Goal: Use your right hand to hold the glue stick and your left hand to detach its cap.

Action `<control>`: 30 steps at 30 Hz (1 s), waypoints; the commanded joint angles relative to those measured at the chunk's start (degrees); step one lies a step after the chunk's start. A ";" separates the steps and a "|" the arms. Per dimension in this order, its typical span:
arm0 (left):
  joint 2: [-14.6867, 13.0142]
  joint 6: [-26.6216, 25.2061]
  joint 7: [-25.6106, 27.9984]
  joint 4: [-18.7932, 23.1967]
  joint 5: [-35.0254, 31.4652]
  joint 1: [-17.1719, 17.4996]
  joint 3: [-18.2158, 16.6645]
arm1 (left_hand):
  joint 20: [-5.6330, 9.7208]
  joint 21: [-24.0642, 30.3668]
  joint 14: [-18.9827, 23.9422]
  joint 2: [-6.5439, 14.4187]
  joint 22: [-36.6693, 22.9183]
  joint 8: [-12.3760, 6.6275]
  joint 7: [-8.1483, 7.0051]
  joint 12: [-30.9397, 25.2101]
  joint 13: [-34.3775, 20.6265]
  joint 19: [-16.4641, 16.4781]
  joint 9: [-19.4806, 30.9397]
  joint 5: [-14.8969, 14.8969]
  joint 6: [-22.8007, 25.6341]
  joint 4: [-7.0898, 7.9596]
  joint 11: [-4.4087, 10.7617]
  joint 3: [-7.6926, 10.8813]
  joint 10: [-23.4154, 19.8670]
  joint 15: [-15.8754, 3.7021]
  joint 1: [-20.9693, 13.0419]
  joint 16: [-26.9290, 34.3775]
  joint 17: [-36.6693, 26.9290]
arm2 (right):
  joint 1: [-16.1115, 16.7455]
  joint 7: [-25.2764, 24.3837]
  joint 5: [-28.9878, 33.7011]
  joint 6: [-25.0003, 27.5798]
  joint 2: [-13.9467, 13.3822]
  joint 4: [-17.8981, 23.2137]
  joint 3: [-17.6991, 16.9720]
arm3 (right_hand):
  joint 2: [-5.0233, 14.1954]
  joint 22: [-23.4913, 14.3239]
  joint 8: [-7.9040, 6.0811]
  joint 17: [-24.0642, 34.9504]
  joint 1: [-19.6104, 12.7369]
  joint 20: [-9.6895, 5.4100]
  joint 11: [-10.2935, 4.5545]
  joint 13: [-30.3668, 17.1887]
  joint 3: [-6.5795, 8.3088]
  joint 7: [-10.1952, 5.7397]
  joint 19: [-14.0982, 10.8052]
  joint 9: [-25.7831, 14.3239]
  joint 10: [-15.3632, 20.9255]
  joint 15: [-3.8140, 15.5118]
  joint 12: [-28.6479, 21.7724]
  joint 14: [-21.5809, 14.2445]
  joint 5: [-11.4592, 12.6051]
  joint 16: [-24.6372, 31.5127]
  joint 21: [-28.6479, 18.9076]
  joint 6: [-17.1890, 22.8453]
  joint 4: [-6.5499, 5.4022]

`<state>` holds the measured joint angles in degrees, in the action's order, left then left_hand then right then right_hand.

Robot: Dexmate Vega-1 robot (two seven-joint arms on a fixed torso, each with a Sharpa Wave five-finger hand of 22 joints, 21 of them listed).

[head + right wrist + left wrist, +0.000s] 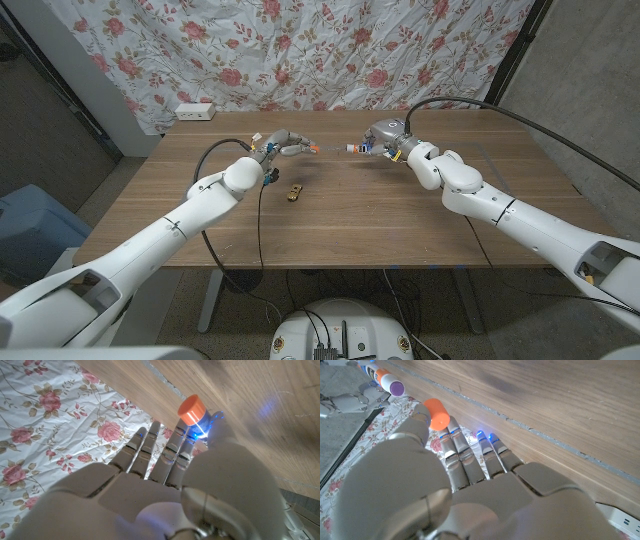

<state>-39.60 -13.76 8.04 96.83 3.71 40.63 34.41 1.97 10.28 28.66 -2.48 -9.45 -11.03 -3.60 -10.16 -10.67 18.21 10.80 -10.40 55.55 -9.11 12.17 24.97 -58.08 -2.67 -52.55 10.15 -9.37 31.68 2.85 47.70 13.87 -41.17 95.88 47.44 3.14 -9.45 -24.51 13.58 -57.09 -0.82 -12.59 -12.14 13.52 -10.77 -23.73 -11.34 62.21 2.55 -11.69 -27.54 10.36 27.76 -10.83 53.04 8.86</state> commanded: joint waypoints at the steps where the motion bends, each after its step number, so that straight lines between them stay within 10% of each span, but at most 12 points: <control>1: -3.03 -4.11 -2.10 2.22 -4.88 -2.39 2.03 | 0.03 -0.02 -0.44 0.05 -0.21 -0.14 0.16 -0.34 -0.02 -0.88 0.19 -0.32 0.30 -0.02 0.35 -0.31 0.11 -4.98 0.31 0.00 -0.02 | 0.16 1.71 0.18 -0.05 -0.67 -0.23 -0.09 | 0.83 -0.15 0.01 0.20 0.01 0.13 0.04 -0.25 -0.12 -2.18 -0.68 -0.20 0.33 7.19 -0.20 -0.27 0.33 0.32 -0.10 3.06 -0.18; 30: -7.77 -13.97 -12.13 6.75 -20.92 -9.05 7.99 | 0.01 0.02 -0.76 0.27 -0.14 -0.27 -0.22 -0.57 -0.03 -1.47 0.17 -0.38 0.76 -0.20 0.40 -0.56 -0.23 -5.37 0.35 0.01 0.02 | 0.73 1.92 -0.45 0.40 -1.00 -0.92 -0.44 | 0.73 -0.15 0.29 0.19 -0.01 0.03 0.04 -0.25 -0.21 -2.17 -1.00 -0.22 0.25 7.38 -0.17 -0.39 0.33 0.20 -0.13 3.08 -0.05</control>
<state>-45.94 -23.84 -0.37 101.83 -10.51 33.74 40.21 2.04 10.29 28.04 -2.25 -9.45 -10.84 -3.82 -10.42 -10.65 16.91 10.78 -10.40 55.76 -9.19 12.16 24.58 -58.07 -2.66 -52.32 10.16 -9.37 32.27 4.67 47.49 14.02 -42.07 95.33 46.99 3.14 -9.45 -24.27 13.57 -57.09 -0.62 -12.59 -12.11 13.50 -10.76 -24.36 -11.34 62.21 2.55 -11.68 -27.54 10.39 27.72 -10.83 53.05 8.88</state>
